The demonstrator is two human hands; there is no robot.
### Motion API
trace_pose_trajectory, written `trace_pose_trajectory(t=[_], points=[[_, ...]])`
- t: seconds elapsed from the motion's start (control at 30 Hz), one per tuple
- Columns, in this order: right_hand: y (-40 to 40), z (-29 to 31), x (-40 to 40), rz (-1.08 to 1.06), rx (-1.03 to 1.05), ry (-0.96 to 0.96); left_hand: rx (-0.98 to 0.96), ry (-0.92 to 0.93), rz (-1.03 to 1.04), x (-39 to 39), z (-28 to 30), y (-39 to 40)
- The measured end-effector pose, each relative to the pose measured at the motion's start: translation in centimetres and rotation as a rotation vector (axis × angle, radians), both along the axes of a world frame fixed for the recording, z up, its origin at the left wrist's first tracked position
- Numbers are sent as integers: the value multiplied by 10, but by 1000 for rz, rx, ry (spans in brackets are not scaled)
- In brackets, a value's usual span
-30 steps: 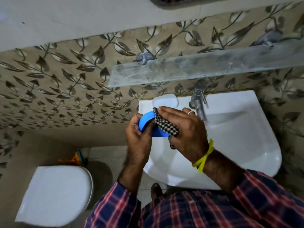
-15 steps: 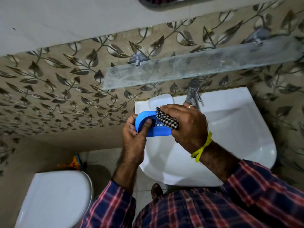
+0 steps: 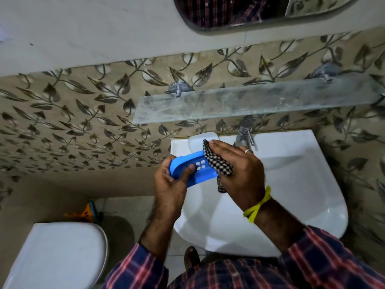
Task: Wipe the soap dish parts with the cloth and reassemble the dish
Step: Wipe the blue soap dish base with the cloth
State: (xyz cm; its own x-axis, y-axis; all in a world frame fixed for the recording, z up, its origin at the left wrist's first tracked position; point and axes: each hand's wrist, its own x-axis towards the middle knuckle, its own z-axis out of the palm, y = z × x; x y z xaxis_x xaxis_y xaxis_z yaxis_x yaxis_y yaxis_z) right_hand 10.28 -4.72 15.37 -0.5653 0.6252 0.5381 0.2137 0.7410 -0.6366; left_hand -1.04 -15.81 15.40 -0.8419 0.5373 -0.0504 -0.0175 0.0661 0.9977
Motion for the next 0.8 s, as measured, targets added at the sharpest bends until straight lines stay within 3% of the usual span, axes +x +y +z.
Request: trace_pose_trajectory(t=[0.1, 0.23, 0.4, 0.6, 0.7, 0.8], points=[[-6, -4, 2, -41, -23, 34, 66, -26, 8, -4, -2, 0], [1, -5, -4, -149, -206, 138, 83, -54, 25, 5, -11, 6], [-6, -9, 0, -106, -64, 97, 100, -70, 65, 9, -16, 7], [-7, -25, 4, -125, -148, 83, 176, -256, 208, 16, -25, 12], [-13, -35, 10, -132, -347, 72, 201, -238, 271, 0, -22, 15], [-1, -35, 12, -220, -614, 178, 119, -256, 229, -3, -25, 14]])
